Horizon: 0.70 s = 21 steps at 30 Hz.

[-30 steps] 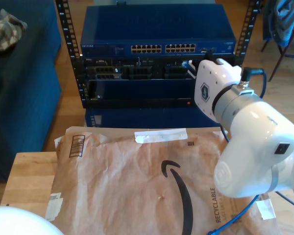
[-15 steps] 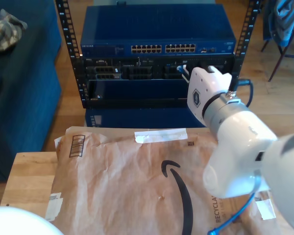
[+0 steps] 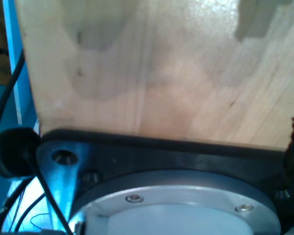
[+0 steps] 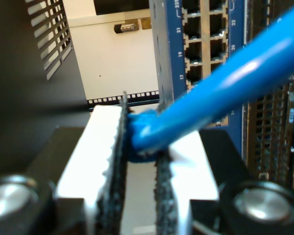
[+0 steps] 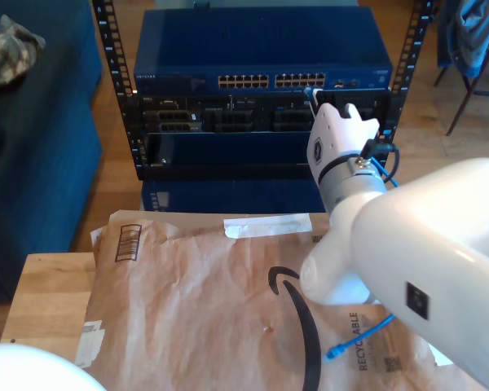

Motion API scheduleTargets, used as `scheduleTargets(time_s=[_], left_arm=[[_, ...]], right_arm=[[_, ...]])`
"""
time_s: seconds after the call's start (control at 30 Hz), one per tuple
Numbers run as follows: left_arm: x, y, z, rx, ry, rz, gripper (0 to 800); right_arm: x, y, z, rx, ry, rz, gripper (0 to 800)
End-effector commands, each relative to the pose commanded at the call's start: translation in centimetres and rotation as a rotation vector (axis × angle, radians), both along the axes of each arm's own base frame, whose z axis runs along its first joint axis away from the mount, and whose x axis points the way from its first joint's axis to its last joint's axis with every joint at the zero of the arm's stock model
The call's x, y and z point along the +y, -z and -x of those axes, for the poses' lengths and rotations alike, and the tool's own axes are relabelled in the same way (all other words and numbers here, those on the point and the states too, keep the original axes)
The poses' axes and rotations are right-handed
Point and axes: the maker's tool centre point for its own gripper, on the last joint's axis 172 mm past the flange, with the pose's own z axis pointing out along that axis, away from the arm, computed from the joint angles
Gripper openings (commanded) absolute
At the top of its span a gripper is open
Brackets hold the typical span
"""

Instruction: Grab the cable and plug it in

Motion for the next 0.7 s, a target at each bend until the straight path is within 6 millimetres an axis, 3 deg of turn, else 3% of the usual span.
scheduleTargets(time_s=[0.13,0.23,0.47,0.7], left_arm=[[0.0,0.0,0.0,0.000,0.000,0.000,800],[0.0,0.0,0.0,0.000,0.000,0.000,800],[0.0,0.0,0.0,0.000,0.000,0.000,800],[0.0,0.0,0.0,0.000,0.000,0.000,800]], right_arm=[[0.0,0.5,-0.7,-0.021,0.028,0.013,0],[-1.7,0.7,-0.7,-0.022,0.093,0.056,0],[-3.0,1.0,-2.4,-0.047,0.179,0.086,0],[-2.4,1.4,-3.2,-0.050,0.199,0.100,0]])
